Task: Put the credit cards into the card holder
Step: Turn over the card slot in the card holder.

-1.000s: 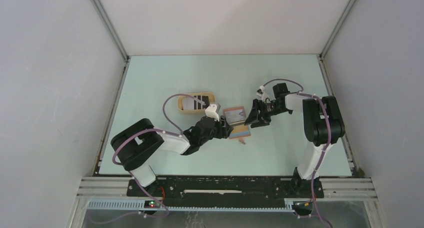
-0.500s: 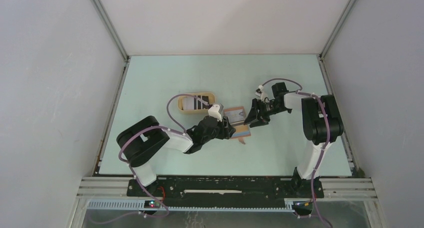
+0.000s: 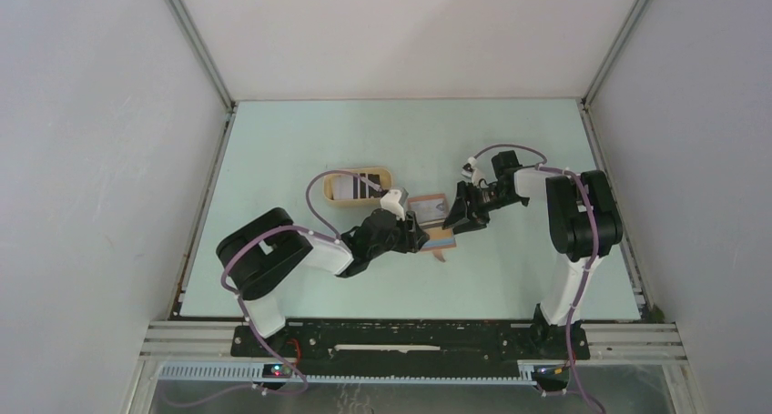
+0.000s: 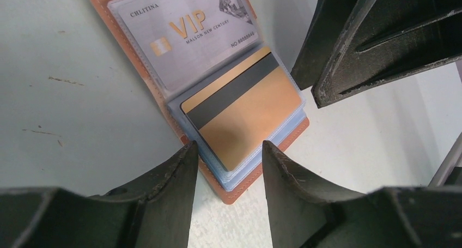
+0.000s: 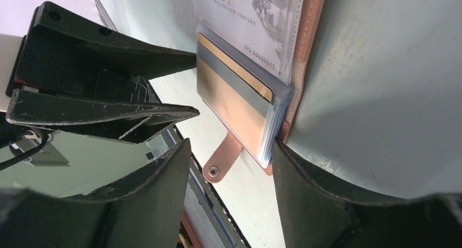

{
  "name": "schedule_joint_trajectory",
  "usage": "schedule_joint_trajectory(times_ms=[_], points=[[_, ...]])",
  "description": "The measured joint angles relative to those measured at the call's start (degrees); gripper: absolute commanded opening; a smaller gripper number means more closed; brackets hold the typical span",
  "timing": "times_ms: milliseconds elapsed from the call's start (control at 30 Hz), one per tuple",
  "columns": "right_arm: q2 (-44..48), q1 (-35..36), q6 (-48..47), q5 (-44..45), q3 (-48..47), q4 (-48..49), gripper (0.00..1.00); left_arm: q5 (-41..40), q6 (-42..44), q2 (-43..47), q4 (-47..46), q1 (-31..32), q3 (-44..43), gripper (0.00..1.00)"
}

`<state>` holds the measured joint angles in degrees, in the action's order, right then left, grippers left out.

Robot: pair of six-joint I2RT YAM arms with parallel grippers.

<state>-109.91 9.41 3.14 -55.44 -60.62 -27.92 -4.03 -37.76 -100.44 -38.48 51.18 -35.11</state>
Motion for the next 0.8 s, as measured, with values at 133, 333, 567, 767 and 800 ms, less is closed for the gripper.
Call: schedule_joint_trajectory(times_ms=[133, 333, 567, 767, 800], points=[[-0.04, -0.02, -0.02, -0.44, -0.09, -0.17, 0.61, 0.28, -0.02, -0.07, -0.02, -0.37, -0.04, 0.51], [-0.04, -0.22, 0.0, -1.68, -0.09, -0.22, 0.59, 0.63, -0.02, -0.09, -0.09, -0.57, -0.04, 0.5], [-0.04, -1.49, 0.02, -3.15, -0.09, -0.22, 0.55, 1.7, -0.02, -0.13, -1.51, -0.81, -0.04, 0.5], [-0.04, -2.38, 0.04, -3.85, -0.09, -0.2, 0.54, 3.45, 0.02, -0.61, -3.21, -0.94, -0.04, 0.5], [-0.04, -2.43, 0.04, -3.85, -0.09, -0.17, 0.54, 3.78, 0.02, -0.7, -3.43, -0.96, -0.04, 0.51]])
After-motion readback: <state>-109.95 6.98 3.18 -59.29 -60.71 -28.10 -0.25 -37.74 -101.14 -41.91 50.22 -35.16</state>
